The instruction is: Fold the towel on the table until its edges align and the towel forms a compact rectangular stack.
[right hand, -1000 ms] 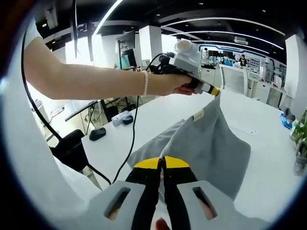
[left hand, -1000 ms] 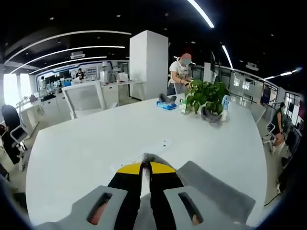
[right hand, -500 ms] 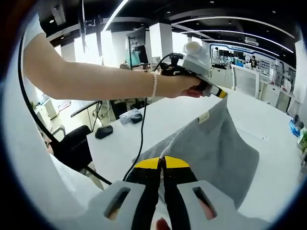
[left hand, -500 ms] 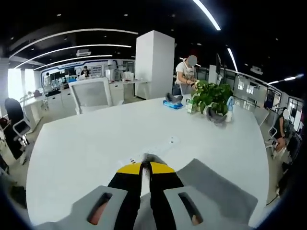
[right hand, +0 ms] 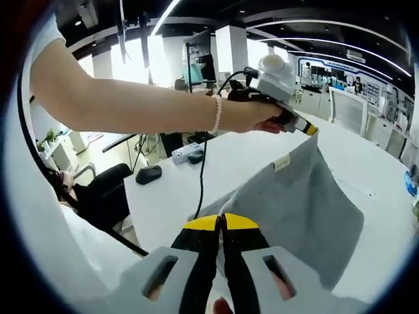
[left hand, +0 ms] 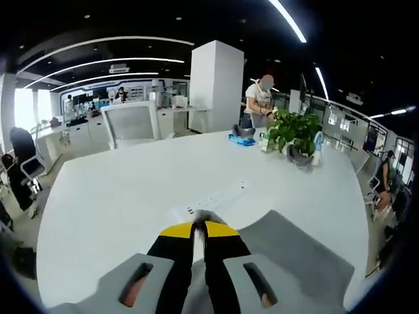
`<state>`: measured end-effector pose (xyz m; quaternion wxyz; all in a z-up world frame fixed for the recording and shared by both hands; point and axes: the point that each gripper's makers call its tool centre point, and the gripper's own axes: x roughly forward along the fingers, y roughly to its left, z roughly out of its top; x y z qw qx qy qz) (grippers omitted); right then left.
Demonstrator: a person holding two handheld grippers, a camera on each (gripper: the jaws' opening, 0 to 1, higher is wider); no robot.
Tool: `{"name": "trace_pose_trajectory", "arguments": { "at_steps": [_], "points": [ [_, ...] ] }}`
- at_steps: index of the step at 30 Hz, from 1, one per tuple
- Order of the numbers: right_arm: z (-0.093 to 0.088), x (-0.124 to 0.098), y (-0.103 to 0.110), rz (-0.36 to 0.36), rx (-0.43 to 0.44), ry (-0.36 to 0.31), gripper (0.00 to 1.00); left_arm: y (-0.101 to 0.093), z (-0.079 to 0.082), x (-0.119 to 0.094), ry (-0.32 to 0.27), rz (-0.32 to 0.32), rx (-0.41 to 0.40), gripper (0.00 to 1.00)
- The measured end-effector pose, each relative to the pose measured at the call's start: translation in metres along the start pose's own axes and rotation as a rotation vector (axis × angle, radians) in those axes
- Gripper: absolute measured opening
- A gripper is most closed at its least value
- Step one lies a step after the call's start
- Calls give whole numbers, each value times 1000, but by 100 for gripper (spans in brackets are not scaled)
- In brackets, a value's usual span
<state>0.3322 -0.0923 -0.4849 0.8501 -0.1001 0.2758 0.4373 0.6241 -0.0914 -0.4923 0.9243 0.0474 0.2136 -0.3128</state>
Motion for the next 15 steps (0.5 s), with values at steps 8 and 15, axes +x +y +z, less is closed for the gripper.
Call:
{"name": "trace_pose_trajectory", "arguments": {
  "at_steps": [8, 15],
  "points": [
    [1, 10, 7, 37, -5, 14, 0, 11, -10, -8, 3, 16, -19, 5],
    [5, 16, 17, 68, -19, 16, 0, 17, -13, -15, -13, 29, -31, 5]
  ]
}}
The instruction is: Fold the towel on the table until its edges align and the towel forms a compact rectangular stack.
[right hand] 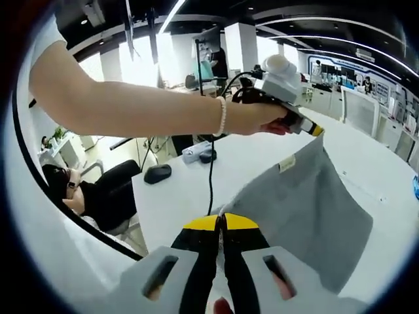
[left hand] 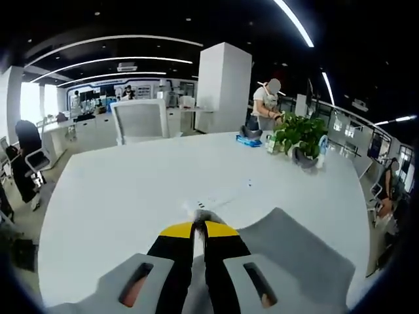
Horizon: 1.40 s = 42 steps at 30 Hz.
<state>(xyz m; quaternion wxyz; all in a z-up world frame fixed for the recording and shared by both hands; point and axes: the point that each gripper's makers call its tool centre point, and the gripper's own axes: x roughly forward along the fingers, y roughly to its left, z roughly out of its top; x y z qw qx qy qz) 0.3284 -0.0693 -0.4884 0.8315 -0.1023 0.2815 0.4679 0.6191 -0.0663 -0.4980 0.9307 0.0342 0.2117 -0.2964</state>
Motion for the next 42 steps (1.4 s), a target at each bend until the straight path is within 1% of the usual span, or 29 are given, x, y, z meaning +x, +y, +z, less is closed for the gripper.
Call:
{"name": "trace_pose_trajectory", "arguments": {
  "at_steps": [8, 14, 19, 26, 33, 38, 42],
  "points": [
    [-2, 8, 6, 26, -21, 20, 0, 10, -9, -5, 5, 17, -8, 5],
    [-9, 18, 6, 47, -23, 51, 0, 21, -26, -6, 29, 28, -10, 5],
    [-13, 31, 5, 78, 4, 71, 0, 28, -39, -6, 36, 37, -31, 5],
    [-17, 50, 4, 111, 30, 93, 0, 35, -53, -4, 57, 34, -20, 5],
    [-26, 62, 5, 146, 50, 128, 0, 40, -73, -1, 73, 33, -40, 5],
    [-32, 71, 8, 167, 66, 146, 0, 47, -80, 2, 80, 34, -67, 5],
    [-36, 78, 13, 184, 75, 161, 0, 51, -87, 4, 86, 37, -72, 5]
  ]
}}
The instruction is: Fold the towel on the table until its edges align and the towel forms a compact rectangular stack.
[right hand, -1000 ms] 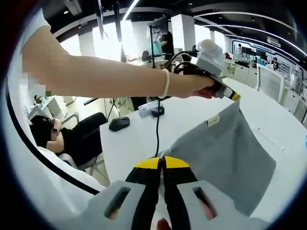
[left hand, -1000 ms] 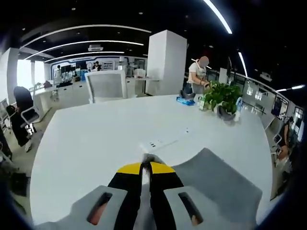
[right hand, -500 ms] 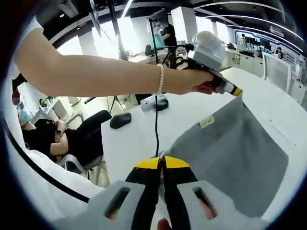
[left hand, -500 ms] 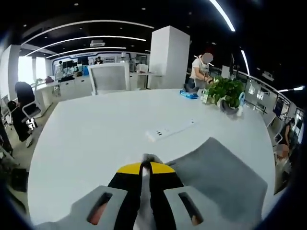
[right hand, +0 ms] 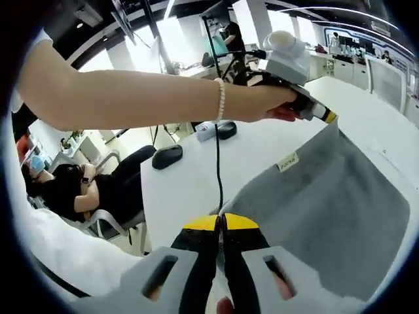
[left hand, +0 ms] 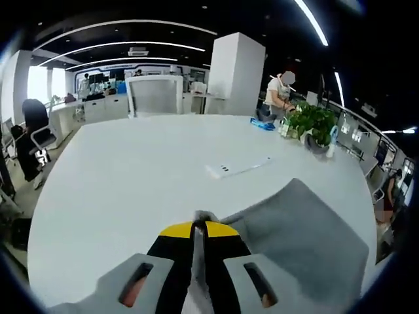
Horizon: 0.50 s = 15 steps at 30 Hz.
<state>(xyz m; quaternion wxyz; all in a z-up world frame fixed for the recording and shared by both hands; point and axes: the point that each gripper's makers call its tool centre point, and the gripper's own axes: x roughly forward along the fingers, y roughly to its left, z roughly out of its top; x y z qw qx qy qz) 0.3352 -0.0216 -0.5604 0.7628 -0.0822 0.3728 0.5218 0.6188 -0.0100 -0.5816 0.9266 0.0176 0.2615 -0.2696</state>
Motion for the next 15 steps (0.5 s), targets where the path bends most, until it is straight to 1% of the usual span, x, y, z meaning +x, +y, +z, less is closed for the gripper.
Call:
{"name": "trace_pose_trajectory", "arguments": {
  "at_steps": [3, 7, 11, 14, 15],
  "points": [
    [-1, 3, -1, 7, 3, 5, 0, 1, -5, 1, -1, -5, -9, 5],
    [0, 6, -6, 7, 31, 0, 0, 1, -9, 3, -1, -12, -26, 5],
    [-3, 11, -6, 3, 18, 14, 0, 3, -11, 4, -3, -15, -48, 5],
    [-4, 12, -4, 11, 24, 16, 0, 5, -12, 5, -4, -13, -54, 5],
    [-4, 13, -4, 11, 22, 17, 0, 6, -12, 5, -6, -9, -58, 3]
  ]
}}
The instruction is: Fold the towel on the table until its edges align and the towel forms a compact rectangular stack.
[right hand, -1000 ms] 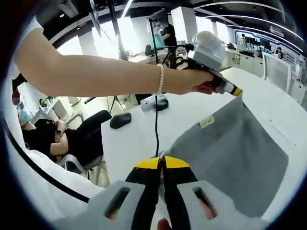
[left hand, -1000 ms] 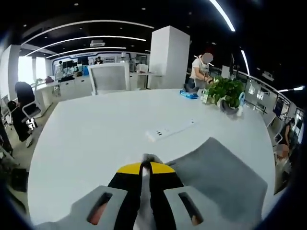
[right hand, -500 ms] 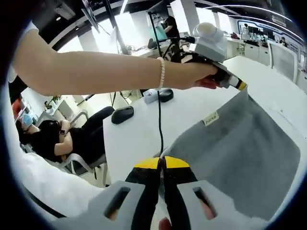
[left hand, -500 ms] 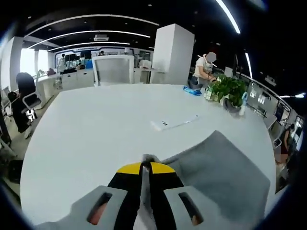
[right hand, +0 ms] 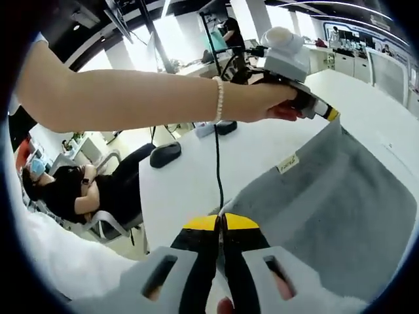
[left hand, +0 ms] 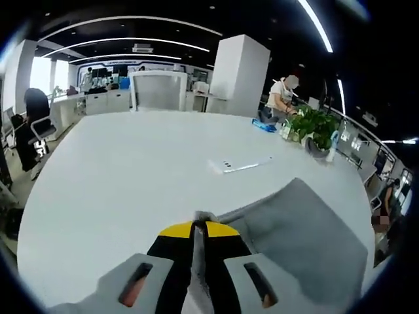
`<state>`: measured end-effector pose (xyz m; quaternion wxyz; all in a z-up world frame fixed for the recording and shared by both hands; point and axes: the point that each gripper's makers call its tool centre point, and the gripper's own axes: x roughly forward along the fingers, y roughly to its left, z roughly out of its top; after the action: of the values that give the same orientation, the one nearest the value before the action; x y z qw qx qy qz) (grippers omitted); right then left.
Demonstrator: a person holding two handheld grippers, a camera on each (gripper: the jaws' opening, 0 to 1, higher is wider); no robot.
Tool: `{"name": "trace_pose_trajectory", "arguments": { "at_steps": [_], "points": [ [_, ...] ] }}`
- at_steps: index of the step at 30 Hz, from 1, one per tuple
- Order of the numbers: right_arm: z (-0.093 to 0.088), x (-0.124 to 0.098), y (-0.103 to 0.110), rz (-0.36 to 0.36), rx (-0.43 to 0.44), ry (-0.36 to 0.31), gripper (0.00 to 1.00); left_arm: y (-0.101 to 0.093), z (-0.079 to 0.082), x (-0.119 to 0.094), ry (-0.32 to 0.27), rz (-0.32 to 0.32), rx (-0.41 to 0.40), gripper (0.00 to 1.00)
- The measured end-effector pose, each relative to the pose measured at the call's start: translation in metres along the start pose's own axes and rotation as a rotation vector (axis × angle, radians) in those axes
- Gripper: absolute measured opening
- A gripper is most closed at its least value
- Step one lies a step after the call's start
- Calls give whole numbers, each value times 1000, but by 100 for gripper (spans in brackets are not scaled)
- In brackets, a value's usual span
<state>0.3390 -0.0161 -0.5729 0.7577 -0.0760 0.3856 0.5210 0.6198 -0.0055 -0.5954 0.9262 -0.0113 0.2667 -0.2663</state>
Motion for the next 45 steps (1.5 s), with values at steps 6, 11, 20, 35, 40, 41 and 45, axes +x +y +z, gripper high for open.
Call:
{"name": "trace_pose_trajectory", "arguments": {
  "at_steps": [6, 11, 20, 35, 40, 41, 45],
  "points": [
    [-2, 1, -3, -1, 19, 4, 0, 11, 3, -2, -29, 16, -54, 2],
    [0, 1, -2, 7, 19, -7, 0, 14, -1, -5, -27, 24, -73, 2],
    [3, 0, 0, 21, 21, -23, 0, 12, -18, -29, -14, 37, -94, 4],
    [14, -13, -17, -21, -36, -71, 0, -4, -44, -77, -11, 53, -22, 7],
    [18, -31, -45, -77, -58, -85, 0, -12, -52, -91, -8, 53, -16, 7],
    [19, -34, -51, -90, -60, -92, 0, -15, -55, -96, -9, 53, -21, 8],
    [16, -47, -82, -147, -67, -86, 4, -27, -70, -107, -9, 47, -52, 9]
  ]
}}
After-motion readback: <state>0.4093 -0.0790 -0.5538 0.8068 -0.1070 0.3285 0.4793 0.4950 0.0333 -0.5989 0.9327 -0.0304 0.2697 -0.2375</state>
